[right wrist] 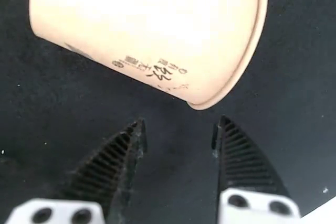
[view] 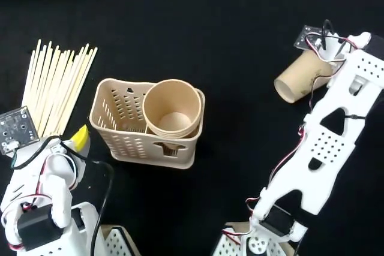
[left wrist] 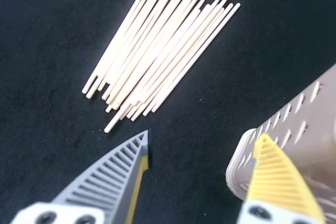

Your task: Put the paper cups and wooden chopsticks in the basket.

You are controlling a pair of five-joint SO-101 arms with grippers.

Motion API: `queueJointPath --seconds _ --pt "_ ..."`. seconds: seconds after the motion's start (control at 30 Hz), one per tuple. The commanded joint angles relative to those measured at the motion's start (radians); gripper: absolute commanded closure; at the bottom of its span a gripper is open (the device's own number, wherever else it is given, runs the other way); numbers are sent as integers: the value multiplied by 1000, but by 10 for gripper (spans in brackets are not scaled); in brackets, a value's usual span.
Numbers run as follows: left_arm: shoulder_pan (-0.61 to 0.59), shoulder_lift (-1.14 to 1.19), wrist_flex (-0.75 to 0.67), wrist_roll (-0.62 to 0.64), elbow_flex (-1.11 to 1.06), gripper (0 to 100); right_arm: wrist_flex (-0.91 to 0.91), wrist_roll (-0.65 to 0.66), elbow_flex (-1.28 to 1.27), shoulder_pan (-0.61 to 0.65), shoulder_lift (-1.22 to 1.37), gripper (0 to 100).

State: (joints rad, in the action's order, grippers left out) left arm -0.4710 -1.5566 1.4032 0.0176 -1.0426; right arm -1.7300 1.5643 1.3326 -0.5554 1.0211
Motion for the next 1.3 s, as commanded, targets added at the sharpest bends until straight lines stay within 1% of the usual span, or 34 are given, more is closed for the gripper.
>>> queueJointPath --seconds 0.0,0.3,0.43,0.5,0.6,0.67,0.7,0.93,1.1,1.17,1.2,1.27 --pt "2 -5 -20 2 -2 693 -31 37 47 28 -13 784" --pt "2 -5 -18 2 -2 693 -31 43 27 55 -8 785" --pt "2 -5 -18 2 -2 693 -31 72 -15 58 -4 789" --pt "2 -5 -20 2 -2 693 -31 75 -33 52 -5 825" --pt "2 -5 -20 2 -2 693 -32 75 -44 48 -8 904" --pt "2 -5 -20 2 -2 693 -34 74 -44 35 -10 952" --pt "2 -5 -20 2 -2 693 -35 72 -44 32 -12 956" --pt "2 -5 -20 2 -2 693 -37 75 -85 -49 -27 960" --pt "2 -5 -20 2 -2 693 -37 77 -245 -104 -147 972" --pt "2 -5 -20 2 -2 693 -35 64 -325 -112 -223 971" --pt "2 -5 -20 2 -2 693 -35 32 -360 -112 -262 969" --pt "2 -5 -18 2 -2 693 -29 -81 -404 -104 -323 962"
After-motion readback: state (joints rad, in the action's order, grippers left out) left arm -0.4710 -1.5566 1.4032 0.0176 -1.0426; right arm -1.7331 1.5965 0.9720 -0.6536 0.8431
